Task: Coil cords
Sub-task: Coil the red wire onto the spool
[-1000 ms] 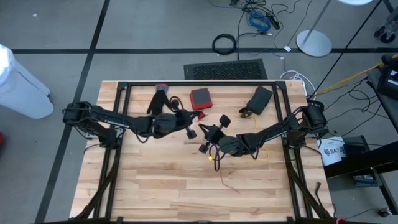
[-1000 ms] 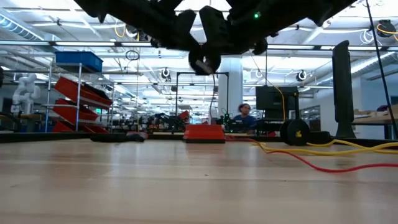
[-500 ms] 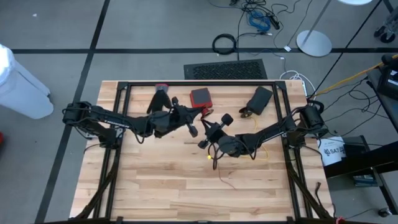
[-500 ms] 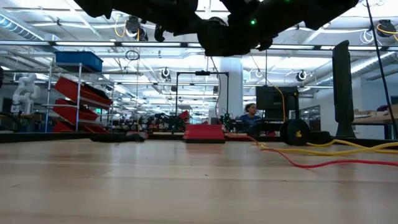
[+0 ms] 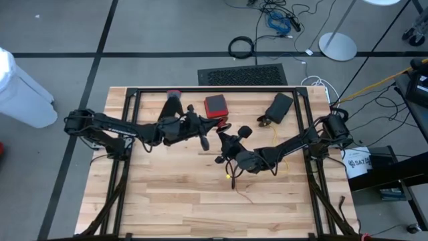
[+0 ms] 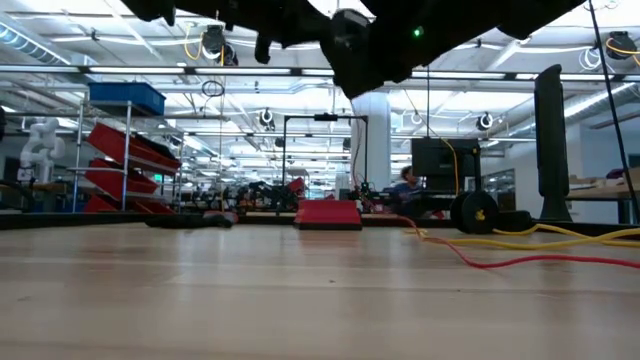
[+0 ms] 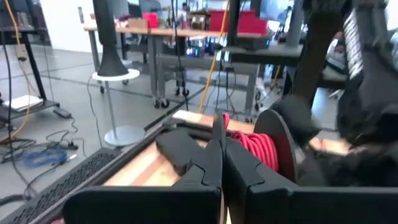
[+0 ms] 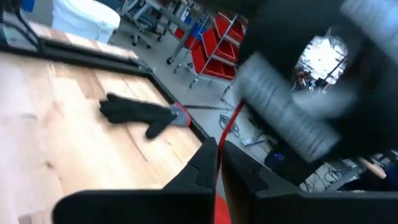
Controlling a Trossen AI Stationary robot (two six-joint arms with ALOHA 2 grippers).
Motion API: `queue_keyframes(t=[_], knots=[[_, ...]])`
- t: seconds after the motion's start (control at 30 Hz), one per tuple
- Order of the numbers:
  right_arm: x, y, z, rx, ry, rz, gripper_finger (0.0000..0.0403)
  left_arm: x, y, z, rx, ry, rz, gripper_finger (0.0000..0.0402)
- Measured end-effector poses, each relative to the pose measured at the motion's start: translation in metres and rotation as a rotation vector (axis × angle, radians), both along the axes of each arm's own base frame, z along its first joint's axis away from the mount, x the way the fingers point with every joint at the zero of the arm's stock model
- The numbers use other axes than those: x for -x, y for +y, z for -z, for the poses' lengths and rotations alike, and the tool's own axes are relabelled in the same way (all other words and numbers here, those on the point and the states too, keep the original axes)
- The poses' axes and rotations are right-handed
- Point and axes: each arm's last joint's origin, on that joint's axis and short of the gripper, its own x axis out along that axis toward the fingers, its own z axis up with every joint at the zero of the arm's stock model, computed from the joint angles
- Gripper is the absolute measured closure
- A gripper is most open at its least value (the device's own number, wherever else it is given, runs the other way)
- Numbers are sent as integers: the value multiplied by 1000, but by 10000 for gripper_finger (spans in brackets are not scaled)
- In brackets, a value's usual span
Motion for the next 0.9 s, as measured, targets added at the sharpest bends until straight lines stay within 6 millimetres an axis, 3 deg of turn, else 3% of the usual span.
queue_keyframes(t=[0.33,0.9], knots=[[0,0,2,2,13,-6,349,12,0,-17,-16,-22,12,401],[1,12,5,-14,44,-117,346,50,-1,-44,-27,20,75,401]])
